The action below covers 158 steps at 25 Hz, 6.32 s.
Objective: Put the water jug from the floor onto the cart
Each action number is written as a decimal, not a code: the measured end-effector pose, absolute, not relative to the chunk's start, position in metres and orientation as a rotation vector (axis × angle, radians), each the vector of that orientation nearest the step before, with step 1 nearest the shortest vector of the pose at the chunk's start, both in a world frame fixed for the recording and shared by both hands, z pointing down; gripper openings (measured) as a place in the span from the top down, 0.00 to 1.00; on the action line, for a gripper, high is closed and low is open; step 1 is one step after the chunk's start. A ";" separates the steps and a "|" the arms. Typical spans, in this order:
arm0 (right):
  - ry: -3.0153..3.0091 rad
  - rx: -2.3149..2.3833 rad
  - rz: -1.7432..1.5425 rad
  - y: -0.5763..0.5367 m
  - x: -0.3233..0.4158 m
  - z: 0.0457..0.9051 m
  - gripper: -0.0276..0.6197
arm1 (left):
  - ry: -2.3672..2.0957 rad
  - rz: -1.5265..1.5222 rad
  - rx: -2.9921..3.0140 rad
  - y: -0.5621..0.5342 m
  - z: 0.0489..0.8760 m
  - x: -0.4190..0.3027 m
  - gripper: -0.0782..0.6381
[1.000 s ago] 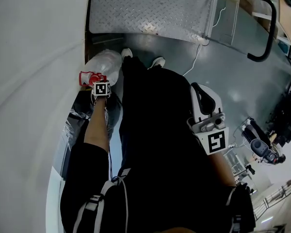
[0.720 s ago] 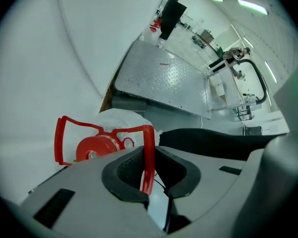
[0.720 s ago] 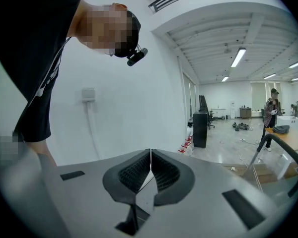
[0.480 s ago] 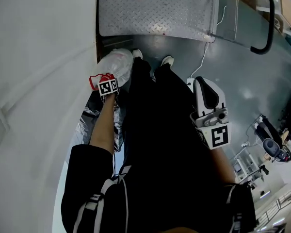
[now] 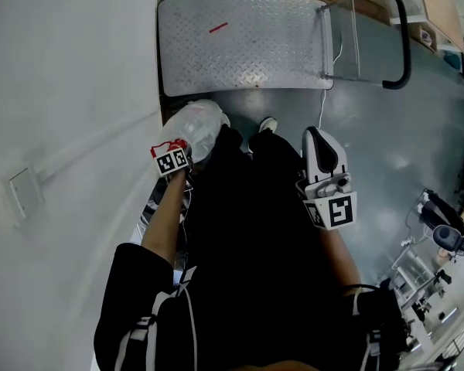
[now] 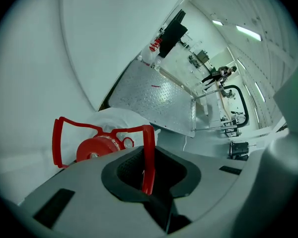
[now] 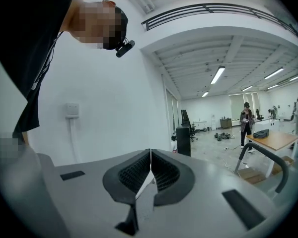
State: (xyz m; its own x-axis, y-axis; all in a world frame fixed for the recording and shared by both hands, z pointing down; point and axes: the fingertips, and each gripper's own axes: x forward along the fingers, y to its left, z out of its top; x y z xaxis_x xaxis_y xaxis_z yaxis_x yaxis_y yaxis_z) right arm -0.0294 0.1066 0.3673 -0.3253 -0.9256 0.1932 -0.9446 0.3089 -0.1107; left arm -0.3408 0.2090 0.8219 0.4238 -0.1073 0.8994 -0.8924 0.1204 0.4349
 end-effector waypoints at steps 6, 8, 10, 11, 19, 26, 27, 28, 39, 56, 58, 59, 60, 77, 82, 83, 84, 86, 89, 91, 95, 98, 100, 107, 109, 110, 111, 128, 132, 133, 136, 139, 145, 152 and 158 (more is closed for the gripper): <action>-2.516 1.777 0.307 0.096 -0.038 0.356 0.93 | -0.968 0.691 1.361 0.181 0.799 -0.315 0.81; -2.530 1.778 0.303 0.096 -0.044 0.354 0.93 | -0.960 0.674 1.361 0.170 0.787 -0.310 0.81; -2.533 1.787 0.290 0.098 -0.046 0.352 0.93 | -0.966 0.636 1.362 0.159 0.778 -0.305 0.81; -2.530 1.797 0.286 0.097 -0.044 0.352 0.93 | -0.971 0.616 1.363 0.153 0.776 -0.303 0.81; -2.520 1.873 0.328 0.070 -0.016 0.346 0.93 | -1.005 0.623 1.374 0.119 0.749 -0.290 0.81; -2.556 1.906 0.305 0.027 0.020 0.341 0.93 | -1.024 0.644 1.393 0.076 0.734 -0.258 0.81; -2.559 1.910 0.315 0.021 0.029 0.342 0.93 | -1.026 0.649 1.396 0.069 0.732 -0.252 0.81; -2.559 1.913 0.324 0.015 0.038 0.342 0.93 | -1.026 0.655 1.399 0.062 0.729 -0.245 0.81; -2.489 1.939 0.065 -0.056 0.128 0.329 0.93 | -1.083 0.715 1.404 -0.033 0.716 -0.164 0.81; -2.579 1.895 0.188 -0.124 0.204 0.347 0.93 | -1.065 0.767 1.538 -0.137 0.700 -0.051 0.80; -2.577 1.890 0.213 -0.122 0.209 0.351 0.93 | -1.066 0.753 1.533 -0.145 0.703 -0.039 0.80; -2.570 1.891 0.222 -0.121 0.213 0.355 0.93 | -1.064 0.745 1.530 -0.148 0.706 -0.034 0.80; -2.560 1.896 0.228 -0.118 0.216 0.358 0.93 | -1.062 0.738 1.527 -0.151 0.709 -0.030 0.80; -2.419 1.995 0.278 -0.111 0.245 0.380 0.93 | -0.938 0.661 1.517 -0.173 0.743 0.048 0.82; -2.361 2.048 0.278 -0.105 0.264 0.377 0.93 | -0.841 0.776 1.654 -0.175 0.740 0.083 0.82; -2.356 2.057 0.271 -0.104 0.266 0.376 0.93 | -0.832 0.788 1.666 -0.175 0.739 0.086 0.82; -2.352 2.063 0.266 -0.102 0.266 0.375 0.93 | -0.826 0.787 1.669 -0.173 0.739 0.088 0.82; -2.346 2.070 0.264 -0.099 0.266 0.376 0.93 | -0.823 0.761 1.664 -0.171 0.737 0.088 0.82; -2.348 2.070 0.261 -0.099 0.266 0.377 0.93 | -0.836 0.787 1.739 -0.172 0.726 0.085 0.82; -2.356 2.067 0.261 -0.101 0.270 0.378 0.93 | -0.846 0.840 1.855 -0.173 0.711 0.087 0.83; -2.373 2.063 0.251 -0.102 0.277 0.374 0.93 | -0.844 0.804 2.063 -0.170 0.667 0.106 0.86; -2.399 2.038 0.243 -0.107 0.265 0.373 0.93 | -0.855 0.711 2.182 -0.169 0.632 0.112 0.87; -2.439 2.002 0.244 -0.113 0.254 0.372 0.93 | -0.881 0.638 2.235 -0.168 0.610 0.112 0.87; -2.541 1.876 0.222 -0.131 0.224 0.365 0.93 | -0.981 0.409 2.345 -0.168 0.540 0.110 0.87; -2.558 1.850 0.210 -0.136 0.216 0.362 0.93 | -1.001 0.352 2.366 -0.169 0.521 0.105 0.87; -2.570 1.836 0.207 -0.138 0.212 0.361 0.93 | -1.014 0.327 2.376 -0.170 0.512 0.102 0.87; -2.585 1.819 0.208 -0.140 0.207 0.360 0.93 | -1.030 0.305 2.388 -0.171 0.503 0.098 0.87; -2.552 1.751 0.132 -0.155 0.164 0.348 0.93 | -1.292 -0.007 2.676 -0.176 0.387 0.059 0.87; -2.520 1.743 0.100 -0.157 0.164 0.350 0.93 | -1.312 -0.026 2.700 -0.177 0.384 0.060 0.87; -2.523 1.740 0.097 -0.156 0.164 0.350 0.93 | -1.306 -0.033 2.706 -0.175 0.385 0.060 0.87; -2.538 1.736 0.083 -0.155 0.163 0.348 0.93 | -1.290 -0.057 2.716 -0.170 0.380 0.060 0.87; -2.560 1.751 0.078 -0.157 0.164 0.343 0.93 | -1.294 -0.062 2.729 -0.169 0.377 0.058 0.87; -2.597 1.694 0.120 -0.151 0.157 0.350 0.93 | -1.300 -0.070 2.692 -0.164 0.379 0.056 0.87; -2.568 1.735 0.109 -0.148 0.168 0.354 0.93 | -1.352 -0.069 2.680 -0.159 0.382 0.053 0.87; -2.564 1.754 0.073 -0.154 0.177 0.346 0.93 | -1.375 -0.079 2.684 -0.164 0.379 0.055 0.87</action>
